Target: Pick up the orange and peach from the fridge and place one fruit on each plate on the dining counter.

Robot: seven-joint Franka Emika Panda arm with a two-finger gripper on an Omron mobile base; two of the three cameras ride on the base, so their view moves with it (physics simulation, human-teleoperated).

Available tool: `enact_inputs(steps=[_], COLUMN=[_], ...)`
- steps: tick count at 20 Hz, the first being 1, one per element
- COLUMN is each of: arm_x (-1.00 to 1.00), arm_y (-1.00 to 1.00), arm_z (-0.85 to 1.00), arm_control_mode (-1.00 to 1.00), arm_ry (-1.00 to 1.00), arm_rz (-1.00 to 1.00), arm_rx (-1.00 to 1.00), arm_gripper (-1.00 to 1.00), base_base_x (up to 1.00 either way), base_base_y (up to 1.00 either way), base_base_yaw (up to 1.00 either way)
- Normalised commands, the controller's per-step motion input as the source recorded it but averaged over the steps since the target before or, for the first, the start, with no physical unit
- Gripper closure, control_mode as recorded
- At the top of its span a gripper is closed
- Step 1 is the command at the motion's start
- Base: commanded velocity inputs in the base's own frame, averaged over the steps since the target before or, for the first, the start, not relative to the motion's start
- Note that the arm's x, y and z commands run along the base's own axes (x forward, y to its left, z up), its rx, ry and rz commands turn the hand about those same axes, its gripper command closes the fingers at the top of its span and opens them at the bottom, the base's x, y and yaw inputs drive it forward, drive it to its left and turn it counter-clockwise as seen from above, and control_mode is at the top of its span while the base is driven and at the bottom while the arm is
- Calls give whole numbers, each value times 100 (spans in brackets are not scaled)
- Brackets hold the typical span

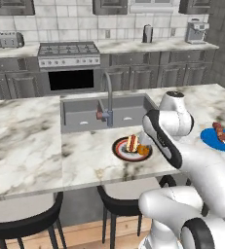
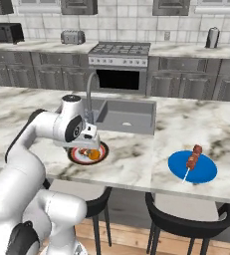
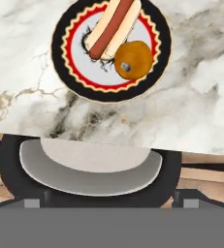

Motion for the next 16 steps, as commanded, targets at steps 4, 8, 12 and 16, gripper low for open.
enact_inputs(steps=[4,8,12,16], arm_x=[-100,-100,-92,-63], arm_y=[16,9,28,18], arm_z=[70,75,92,49], arm_control_mode=[-100,-100,-100,-100], arm_ry=[0,0,0,0], arm_rz=[0,0,0,0], arm_rx=[4,6,1,0], arm_gripper=[-100,-100,-100,-100], base_base_x=[0,0,0,0], base_base_y=[0,0,0,0], base_base_yaw=[0,0,0,0])
